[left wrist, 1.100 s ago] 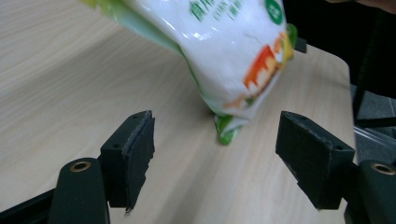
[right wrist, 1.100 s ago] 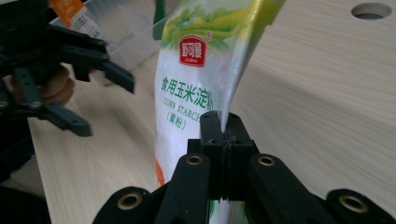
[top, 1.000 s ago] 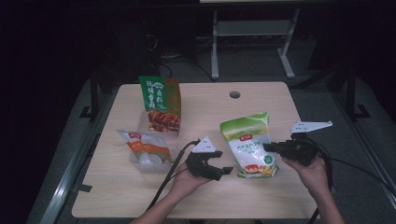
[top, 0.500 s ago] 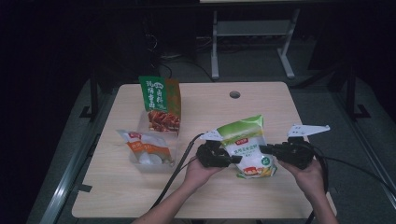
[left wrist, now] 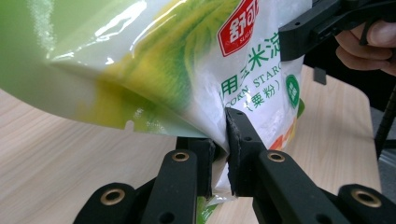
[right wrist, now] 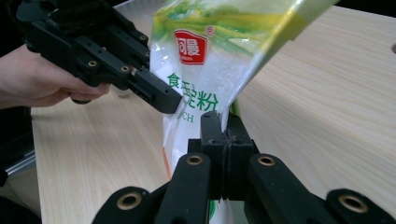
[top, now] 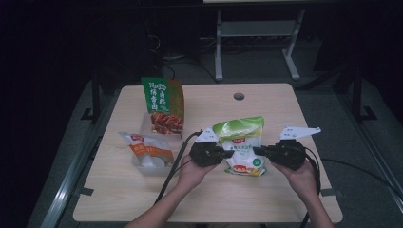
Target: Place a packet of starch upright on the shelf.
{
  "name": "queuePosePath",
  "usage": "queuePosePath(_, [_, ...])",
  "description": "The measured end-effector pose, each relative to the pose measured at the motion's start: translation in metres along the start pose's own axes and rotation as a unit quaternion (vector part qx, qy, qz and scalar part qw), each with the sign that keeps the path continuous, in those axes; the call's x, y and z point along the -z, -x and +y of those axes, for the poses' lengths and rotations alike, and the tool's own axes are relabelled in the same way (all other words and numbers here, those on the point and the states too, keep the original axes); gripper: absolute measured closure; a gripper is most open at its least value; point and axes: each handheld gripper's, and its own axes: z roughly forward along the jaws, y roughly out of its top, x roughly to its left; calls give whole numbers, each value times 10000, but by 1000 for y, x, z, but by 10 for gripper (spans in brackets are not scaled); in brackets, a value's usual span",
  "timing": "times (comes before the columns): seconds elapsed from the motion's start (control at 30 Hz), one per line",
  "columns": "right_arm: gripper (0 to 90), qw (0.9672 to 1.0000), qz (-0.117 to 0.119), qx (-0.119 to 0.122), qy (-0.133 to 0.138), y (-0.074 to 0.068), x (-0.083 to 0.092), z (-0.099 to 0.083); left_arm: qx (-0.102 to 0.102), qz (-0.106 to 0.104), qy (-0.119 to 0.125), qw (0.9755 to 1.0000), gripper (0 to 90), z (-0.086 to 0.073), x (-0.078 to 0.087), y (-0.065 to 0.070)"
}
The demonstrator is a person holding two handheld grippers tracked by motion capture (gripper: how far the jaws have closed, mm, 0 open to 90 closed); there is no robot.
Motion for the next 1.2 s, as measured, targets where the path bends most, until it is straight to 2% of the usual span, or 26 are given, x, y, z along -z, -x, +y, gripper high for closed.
queuePosePath(0.2, [889, 9999, 54, 34, -115, -1, -10, -2, -108, 106, -122, 9998, 818, -3, 3, -1])
queuePosePath(0.5, [879, 9997, 40, 80, -229, -3, -10, -6, -189, 143, -133, 9996, 820, -4, 2, 3])
queuePosePath(0.6, [868, 9995, 74, 103, -290, -3, -10, -7, -271, 159, -158, 9994, 821, -4, 3, 4])
queuePosePath(0.77, [764, 9989, 326, 38, -337, 0, -12, -6, -429, 153, -169, 9988, 823, -4, 1, 10])
queuePosePath(0.93, [715, 9984, 353, 9, -435, 2, -17, -5, -439, 170, -156, 9988, 822, -4, 0, 11])
queuePosePath(1.03, [732, 9984, 327, 21, -451, 2, -19, -4, -409, 177, -137, 9989, 816, -5, 1, 12])
queuePosePath(1.07, [795, 9984, 224, 82, -510, 0, -19, -4, -437, 175, -120, 9988, 791, -6, 2, 13])
queuePosePath(1.1, [795, 9984, 224, 82, -510, 0, -19, -4, -395, 186, -55, 9990, 791, -7, 2, 15])
queuePosePath(1.2, [852, 9983, 170, 143, -537, 0, -18, -5, -405, 191, -77, 9990, 711, -10, 7, 16])
